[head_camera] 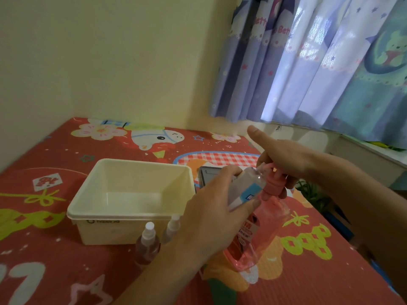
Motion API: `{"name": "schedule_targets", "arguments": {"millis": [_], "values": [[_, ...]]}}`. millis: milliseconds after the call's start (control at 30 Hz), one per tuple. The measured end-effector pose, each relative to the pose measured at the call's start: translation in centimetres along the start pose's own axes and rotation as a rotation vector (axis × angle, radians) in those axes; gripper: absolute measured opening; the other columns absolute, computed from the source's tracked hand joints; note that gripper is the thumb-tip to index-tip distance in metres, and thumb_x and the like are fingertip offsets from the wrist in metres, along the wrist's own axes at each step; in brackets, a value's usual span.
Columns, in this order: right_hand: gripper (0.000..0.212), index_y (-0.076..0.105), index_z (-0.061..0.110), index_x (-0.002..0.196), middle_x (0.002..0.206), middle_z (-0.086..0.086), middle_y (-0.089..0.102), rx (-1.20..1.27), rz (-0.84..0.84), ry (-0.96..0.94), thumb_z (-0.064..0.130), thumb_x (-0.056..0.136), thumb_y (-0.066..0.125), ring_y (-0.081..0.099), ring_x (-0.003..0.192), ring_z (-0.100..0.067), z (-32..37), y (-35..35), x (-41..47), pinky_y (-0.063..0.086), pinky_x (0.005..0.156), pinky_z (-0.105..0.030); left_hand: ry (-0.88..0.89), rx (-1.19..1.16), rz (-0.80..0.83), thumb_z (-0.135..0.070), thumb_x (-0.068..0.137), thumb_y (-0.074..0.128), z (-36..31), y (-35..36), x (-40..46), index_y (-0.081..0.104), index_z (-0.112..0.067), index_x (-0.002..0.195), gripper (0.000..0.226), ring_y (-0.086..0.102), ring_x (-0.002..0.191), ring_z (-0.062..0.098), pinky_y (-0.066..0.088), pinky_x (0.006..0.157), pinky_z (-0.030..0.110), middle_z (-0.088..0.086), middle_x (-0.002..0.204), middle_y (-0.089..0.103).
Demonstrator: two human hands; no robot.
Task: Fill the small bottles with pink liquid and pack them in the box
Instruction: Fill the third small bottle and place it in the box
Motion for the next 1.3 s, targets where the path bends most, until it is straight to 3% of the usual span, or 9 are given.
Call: {"name": "schedule_targets", "arguments": {"millis": [200, 267, 333, 467, 600, 700, 900, 1100, 1300], "values": [[0.083, 0.062, 0.014, 0.065, 0.056, -0.001, 0.056, -0.067, -0.131, -0.082, 0.08, 0.086, 0.016, 0.05, 0.051, -0.015, 0.45, 0.15, 0.25, 0.039, 0.054, -0.026, -0.028, 0.019, 0.01, -0.061, 0.087, 0.063, 0.51, 0.28, -0.04, 0.039, -0.047, 0.115, 0.04, 0.064, 0.084, 0.006, 0.045, 0.06, 0.019, -0.019, 0.1, 0.061], [0.083, 0.06, 0.014, 0.064, 0.046, 0.004, 0.055, -0.053, -0.13, -0.079, 0.08, 0.087, 0.016, 0.049, 0.045, -0.012, 0.43, 0.08, 0.11, 0.039, 0.052, -0.026, -0.03, 0.022, 0.012, -0.06, 0.087, 0.063, 0.52, 0.31, -0.04, 0.038, -0.048, 0.115, 0.04, 0.064, 0.084, 0.004, 0.047, 0.06, 0.019, -0.02, 0.1, 0.06], [0.087, 0.06, 0.011, 0.071, 0.033, 0.006, 0.048, -0.028, -0.061, -0.04, 0.085, 0.082, 0.015, 0.046, 0.032, -0.011, 0.25, 0.18, -0.1, 0.041, 0.045, -0.023, -0.032, 0.013, 0.018, -0.06, 0.087, 0.064, 0.42, 0.39, -0.07, 0.038, -0.048, 0.116, 0.04, 0.064, 0.085, 0.004, 0.05, 0.061, 0.021, -0.02, 0.101, 0.06], [0.099, 0.067, 0.006, 0.091, 0.036, 0.004, 0.054, -0.017, -0.008, 0.019, 0.09, 0.077, 0.016, 0.054, 0.031, -0.016, -0.06, -0.15, -0.07, 0.044, 0.037, -0.02, -0.019, 0.001, 0.001, -0.063, 0.085, 0.063, 0.13, 0.36, -0.09, 0.038, -0.05, 0.117, 0.042, 0.063, 0.086, 0.003, 0.056, 0.064, 0.027, -0.021, 0.102, 0.059], [0.083, 0.057, 0.014, 0.066, 0.053, 0.0, 0.052, -0.071, -0.096, -0.054, 0.084, 0.083, 0.017, 0.05, 0.046, -0.018, 0.41, -0.01, 0.13, 0.043, 0.051, -0.027, -0.017, 0.021, 0.003, -0.063, 0.086, 0.061, 0.3, 0.4, -0.08, 0.038, -0.048, 0.117, 0.041, 0.062, 0.082, 0.002, 0.052, 0.062, 0.026, -0.02, 0.099, 0.059], [0.08, 0.057, 0.015, 0.063, 0.06, -0.003, 0.055, -0.073, -0.129, -0.078, 0.08, 0.087, 0.017, 0.051, 0.053, -0.018, 0.52, 0.06, 0.13, 0.041, 0.054, -0.029, -0.028, 0.021, 0.017, -0.061, 0.087, 0.063, 0.58, 0.46, -0.08, 0.037, -0.048, 0.116, 0.041, 0.063, 0.08, 0.003, 0.051, 0.061, 0.025, -0.02, 0.098, 0.06], [0.088, 0.057, 0.008, 0.074, 0.033, 0.008, 0.044, 0.005, 0.014, -0.004, 0.086, 0.081, 0.017, 0.046, 0.031, -0.015, 0.18, 0.35, -0.05, 0.042, 0.041, -0.022, -0.029, -0.002, 0.015, -0.062, 0.087, 0.062, 0.32, 0.43, -0.05, 0.036, -0.049, 0.118, 0.043, 0.064, 0.088, 0.006, 0.057, 0.066, 0.029, -0.02, 0.105, 0.061], [0.08, 0.058, 0.014, 0.062, 0.062, -0.005, 0.056, -0.087, -0.14, -0.076, 0.077, 0.089, 0.018, 0.05, 0.054, -0.019, 0.39, 0.0, 0.2, 0.041, 0.055, -0.029, -0.032, 0.016, 0.022, -0.061, 0.087, 0.062, 0.47, 0.5, -0.13, 0.037, -0.045, 0.117, 0.042, 0.063, 0.081, 0.007, 0.053, 0.062, 0.031, -0.018, 0.098, 0.06], [0.081, 0.05, 0.014, 0.063, 0.034, 0.009, 0.044, -0.002, -0.02, -0.018, 0.085, 0.083, 0.017, 0.044, 0.032, -0.015, 0.18, 0.29, -0.05, 0.042, 0.044, -0.024, -0.032, -0.005, 0.017, -0.062, 0.087, 0.063, 0.4, 0.62, -0.14, 0.036, -0.047, 0.118, 0.044, 0.064, 0.087, 0.009, 0.053, 0.063, 0.026, -0.018, 0.105, 0.06]]}}
Point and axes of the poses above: each hand's wrist, its own x-axis towards the middle knuckle, its own y-axis out of the palm, z = x × y, the point moved 9 cm from there along x, towards the middle knuckle
